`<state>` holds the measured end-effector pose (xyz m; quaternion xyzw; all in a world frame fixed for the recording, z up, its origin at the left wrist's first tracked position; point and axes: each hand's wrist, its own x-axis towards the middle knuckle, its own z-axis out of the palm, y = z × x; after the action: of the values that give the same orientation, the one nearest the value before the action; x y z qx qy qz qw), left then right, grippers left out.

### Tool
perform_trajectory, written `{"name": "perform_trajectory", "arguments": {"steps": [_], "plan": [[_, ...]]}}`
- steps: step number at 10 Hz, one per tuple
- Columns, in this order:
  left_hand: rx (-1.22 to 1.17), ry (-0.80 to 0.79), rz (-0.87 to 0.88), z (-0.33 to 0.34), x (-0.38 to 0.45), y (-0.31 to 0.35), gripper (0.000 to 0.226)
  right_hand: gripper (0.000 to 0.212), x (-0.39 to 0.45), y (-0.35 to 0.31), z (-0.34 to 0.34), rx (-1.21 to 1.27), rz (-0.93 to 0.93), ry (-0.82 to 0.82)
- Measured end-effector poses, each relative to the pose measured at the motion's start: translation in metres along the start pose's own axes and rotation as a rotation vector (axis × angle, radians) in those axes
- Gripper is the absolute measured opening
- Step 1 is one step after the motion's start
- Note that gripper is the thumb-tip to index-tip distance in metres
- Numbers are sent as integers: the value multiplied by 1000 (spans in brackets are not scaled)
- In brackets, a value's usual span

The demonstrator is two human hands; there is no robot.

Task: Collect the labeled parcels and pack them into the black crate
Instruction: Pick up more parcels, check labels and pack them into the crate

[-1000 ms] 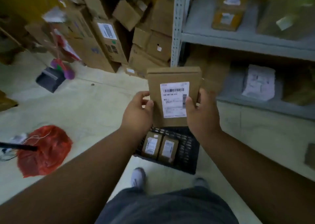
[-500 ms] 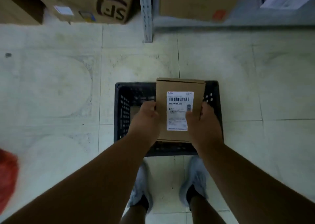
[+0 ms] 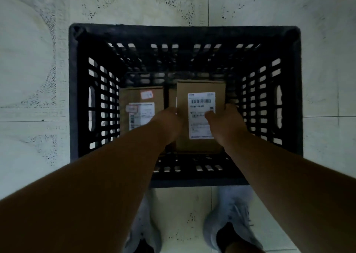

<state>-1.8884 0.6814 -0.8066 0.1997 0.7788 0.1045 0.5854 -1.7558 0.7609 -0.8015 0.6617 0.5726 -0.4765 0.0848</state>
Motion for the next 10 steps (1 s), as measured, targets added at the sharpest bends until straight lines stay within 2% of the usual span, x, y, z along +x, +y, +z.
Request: {"name": "perform_trajectory", "arguments": {"steps": [1, 2, 3, 4, 5, 6, 7, 8, 9, 10], "plan": [[130, 8, 3, -1, 13, -10, 42, 40, 15, 2, 10, 25, 60, -36], [196, 226, 54, -10, 13, -19, 29, 40, 20, 4, 17, 23, 69, -79], [263, 465, 142, -23, 16, -35, 30, 24, 25, 3, 17, 12, 47, -107], [415, 437, 117, -27, 17, -48, 41, 9, 30, -1, 17, 11, 45, -130], [516, 351, 61, -24, 17, -52, 49, 23, 32, 2, 24, -80, 40, -171], [613, 349, 95, -19, 18, -53, 55, 43, 29, 7, 33, -162, -10, -181], [644, 322, 79, -19, 16, -53, 58, 45, 27, 8, 36, -204, -47, -196], [703, 193, 47, -27, 13, -42, 66, 43, 29, 4, 35, -202, -42, -236], [660, 20, -19, -40, 7, -29, 59, 43, 21, -8, 29, -223, -3, -231], [534, 22, 38, -54, -28, -6, 59, 53, -8, -33, 13, -365, -85, -108]]}}
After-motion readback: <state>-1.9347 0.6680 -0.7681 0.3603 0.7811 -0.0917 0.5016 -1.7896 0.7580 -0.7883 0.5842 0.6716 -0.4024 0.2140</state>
